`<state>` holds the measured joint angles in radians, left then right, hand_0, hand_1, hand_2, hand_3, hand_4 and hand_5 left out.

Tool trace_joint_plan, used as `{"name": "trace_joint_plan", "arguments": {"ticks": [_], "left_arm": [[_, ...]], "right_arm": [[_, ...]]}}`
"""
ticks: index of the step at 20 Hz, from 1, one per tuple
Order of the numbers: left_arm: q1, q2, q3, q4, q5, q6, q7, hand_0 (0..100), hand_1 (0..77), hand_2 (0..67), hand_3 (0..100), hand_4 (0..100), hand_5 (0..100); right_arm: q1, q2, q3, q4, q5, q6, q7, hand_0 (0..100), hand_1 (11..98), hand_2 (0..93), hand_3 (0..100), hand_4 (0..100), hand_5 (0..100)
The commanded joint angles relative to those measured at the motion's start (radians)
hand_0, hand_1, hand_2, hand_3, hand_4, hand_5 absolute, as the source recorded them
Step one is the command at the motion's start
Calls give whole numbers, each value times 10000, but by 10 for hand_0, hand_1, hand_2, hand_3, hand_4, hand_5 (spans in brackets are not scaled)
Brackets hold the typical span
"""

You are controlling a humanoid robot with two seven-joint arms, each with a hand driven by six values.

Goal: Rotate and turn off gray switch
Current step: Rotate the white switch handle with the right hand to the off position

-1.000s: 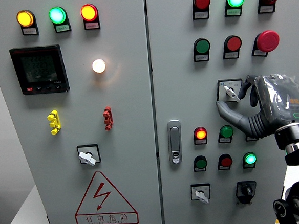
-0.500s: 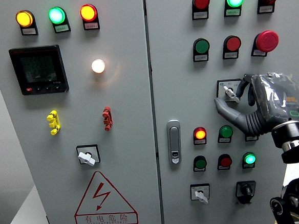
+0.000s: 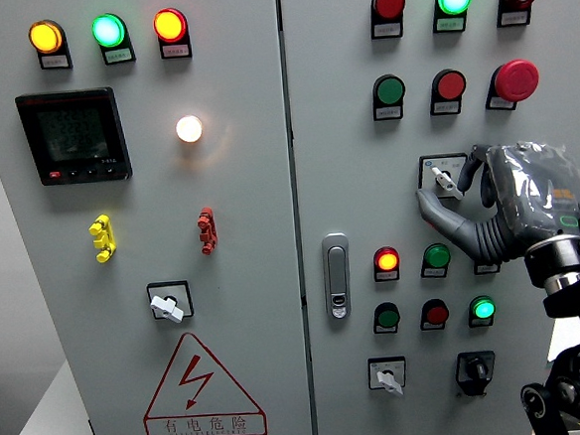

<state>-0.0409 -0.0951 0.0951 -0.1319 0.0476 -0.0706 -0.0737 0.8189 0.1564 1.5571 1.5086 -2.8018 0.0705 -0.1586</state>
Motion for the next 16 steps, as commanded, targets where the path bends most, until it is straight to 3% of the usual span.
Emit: {"name": "trace_joint_plan", "arguments": {"ticks": [1,10,16], "left_arm": [[10,0,0,0,-15,0,0,847,0,134,188,83,109],[10,0,0,0,0,0,0,847,0,134,188,83,109],[-5,0,0,0,0,0,0,847,0,134,188,83,109]], "right_arm": [[3,1,-16,-22,7,0,6,241,285,713,953,997,1000],[3,1,-63,-38,-8,0,6,462,302,722,957,998,1000],[18,1,-93,-53,-8,0,-9,534,305,726,957,999,1000]]}}
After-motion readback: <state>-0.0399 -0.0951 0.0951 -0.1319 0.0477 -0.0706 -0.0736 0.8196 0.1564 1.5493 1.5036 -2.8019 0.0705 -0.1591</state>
